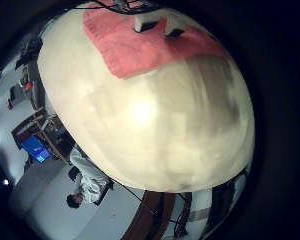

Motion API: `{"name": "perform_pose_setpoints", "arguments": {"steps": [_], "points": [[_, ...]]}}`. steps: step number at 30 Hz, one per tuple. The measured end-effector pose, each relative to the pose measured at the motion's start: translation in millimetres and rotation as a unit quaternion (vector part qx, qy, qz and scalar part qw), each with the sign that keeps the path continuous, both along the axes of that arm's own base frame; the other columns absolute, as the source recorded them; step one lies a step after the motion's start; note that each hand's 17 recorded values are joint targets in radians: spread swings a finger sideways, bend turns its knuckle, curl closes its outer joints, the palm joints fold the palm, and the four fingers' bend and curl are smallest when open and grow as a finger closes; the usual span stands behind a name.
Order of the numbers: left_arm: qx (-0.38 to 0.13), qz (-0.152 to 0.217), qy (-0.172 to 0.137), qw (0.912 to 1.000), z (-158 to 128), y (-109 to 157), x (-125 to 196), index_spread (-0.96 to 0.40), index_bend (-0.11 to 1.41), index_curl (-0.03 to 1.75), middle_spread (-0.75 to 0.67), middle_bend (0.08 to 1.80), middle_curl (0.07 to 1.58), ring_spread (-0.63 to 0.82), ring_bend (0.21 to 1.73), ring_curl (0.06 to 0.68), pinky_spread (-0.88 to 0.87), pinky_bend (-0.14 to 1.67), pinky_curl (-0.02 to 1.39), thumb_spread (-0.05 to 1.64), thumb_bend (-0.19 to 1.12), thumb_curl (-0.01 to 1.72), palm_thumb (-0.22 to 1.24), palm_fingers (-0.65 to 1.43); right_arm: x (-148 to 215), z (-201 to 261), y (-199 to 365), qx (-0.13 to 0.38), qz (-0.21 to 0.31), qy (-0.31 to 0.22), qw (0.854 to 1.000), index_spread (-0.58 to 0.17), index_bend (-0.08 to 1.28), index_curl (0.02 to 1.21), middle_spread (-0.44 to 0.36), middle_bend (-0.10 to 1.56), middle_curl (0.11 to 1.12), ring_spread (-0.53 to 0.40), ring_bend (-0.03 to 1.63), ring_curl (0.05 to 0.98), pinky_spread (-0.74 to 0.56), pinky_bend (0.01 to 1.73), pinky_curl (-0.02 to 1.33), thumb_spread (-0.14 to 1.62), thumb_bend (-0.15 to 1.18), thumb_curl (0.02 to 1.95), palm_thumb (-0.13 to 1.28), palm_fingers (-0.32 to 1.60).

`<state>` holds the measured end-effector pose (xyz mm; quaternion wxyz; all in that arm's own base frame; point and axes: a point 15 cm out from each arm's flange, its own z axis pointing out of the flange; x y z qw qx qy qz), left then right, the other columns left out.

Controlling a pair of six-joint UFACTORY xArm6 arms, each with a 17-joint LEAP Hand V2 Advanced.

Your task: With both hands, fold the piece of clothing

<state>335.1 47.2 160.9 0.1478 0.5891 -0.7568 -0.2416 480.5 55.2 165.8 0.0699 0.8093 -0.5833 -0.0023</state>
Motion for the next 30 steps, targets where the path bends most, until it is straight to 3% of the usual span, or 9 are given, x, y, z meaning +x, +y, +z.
{"name": "perform_pose_setpoints", "arguments": {"steps": [7, 12, 16, 19, 23, 25, 30], "points": [[-0.011, 0.015, -0.051, 0.9985, 35, 0, -22, 0.06, 0.16, 0.29, 0.23, 0.19, 0.32, 0.50, 0.40, 0.253, 0.51, 0.22, 0.31, 1.32, -0.01, 0.21, 0.17, 0.03, -5, 45, -25, 0.007, -0.011, -0.039, 0.999, -0.364, 0.18, 0.36, -0.028, 0.20, 0.35, 0.072, 0.22, 0.228, 0.27, 0.18, 0.26, 1.27, -0.01, 0.22, 0.28, 0.32], [-0.014, 0.033, -0.115, 0.9927, 75, 9, -10, 0.05, 0.17, 0.30, 0.23, 0.19, 0.32, 0.50, 0.41, 0.252, 0.51, 0.22, 0.31, 1.32, -0.01, 0.21, 0.18, 0.05, -12, 80, -60, 0.008, -0.038, -0.070, 0.997, -0.367, 0.18, 0.35, -0.077, 0.20, 0.35, 0.060, 0.23, 0.233, 0.27, 0.19, 0.26, 1.26, -0.02, 0.22, 0.27, 0.34], [-0.018, 0.036, -0.153, 0.9874, 94, 11, 3, 0.05, 0.19, 0.32, 0.27, 0.17, 0.31, 0.51, 0.39, 0.247, 0.51, 0.23, 0.32, 1.31, -0.01, 0.21, 0.19, 0.01, -23, 81, -89, 0.005, -0.068, -0.060, 0.996, -0.355, 0.16, 0.34, -0.056, 0.18, 0.34, 0.068, 0.25, 0.239, 0.27, 0.21, 0.27, 1.23, -0.02, 0.23, 0.27, 0.32], [-0.026, 0.038, -0.196, 0.9796, 100, 12, 19, 0.04, 0.19, 0.33, 0.32, 0.16, 0.29, 0.51, 0.38, 0.241, 0.52, 0.24, 0.32, 1.30, -0.01, 0.22, 0.20, -0.01, -34, 73, -102, 0.002, -0.084, -0.036, 0.996, -0.306, 0.12, 0.31, -0.018, 0.16, 0.32, 0.105, 0.30, 0.256, 0.27, 0.28, 0.29, 1.15, -0.03, 0.24, 0.26, 0.24], [-0.045, 0.040, -0.266, 0.9621, 110, 6, 37, 0.03, 0.18, 0.33, 0.35, 0.17, 0.27, 0.53, 0.38, 0.237, 0.52, 0.25, 0.32, 1.25, -0.01, 0.23, 0.22, -0.02, -38, 56, -106, 0.001, -0.087, -0.012, 0.996, -0.268, 0.12, 0.28, 0.045, 0.21, 0.31, 0.125, 0.32, 0.261, 0.28, 0.34, 0.31, 1.05, -0.03, 0.25, 0.25, 0.17], [-0.050, 0.042, -0.277, 0.9586, 112, 5, 38, 0.03, 0.17, 0.33, 0.36, 0.17, 0.27, 0.53, 0.38, 0.237, 0.52, 0.25, 0.32, 1.22, -0.02, 0.24, 0.21, -0.02, -39, 53, -106, -0.002, -0.081, -0.008, 0.997, -0.266, 0.13, 0.27, 0.027, 0.20, 0.31, 0.100, 0.33, 0.262, 0.27, 0.35, 0.31, 1.01, -0.03, 0.26, 0.25, 0.17], [-0.055, 0.045, -0.270, 0.9601, 106, 2, 40, 0.02, 0.17, 0.33, 0.37, 0.17, 0.26, 0.54, 0.38, 0.238, 0.52, 0.25, 0.32, 1.18, -0.02, 0.25, 0.20, -0.02, -39, 31, -85, -0.002, -0.033, 0.020, 0.999, -0.312, 0.16, 0.28, 0.013, 0.19, 0.32, 0.110, 0.30, 0.258, 0.25, 0.34, 0.32, 0.94, -0.03, 0.28, 0.27, 0.11]]}}
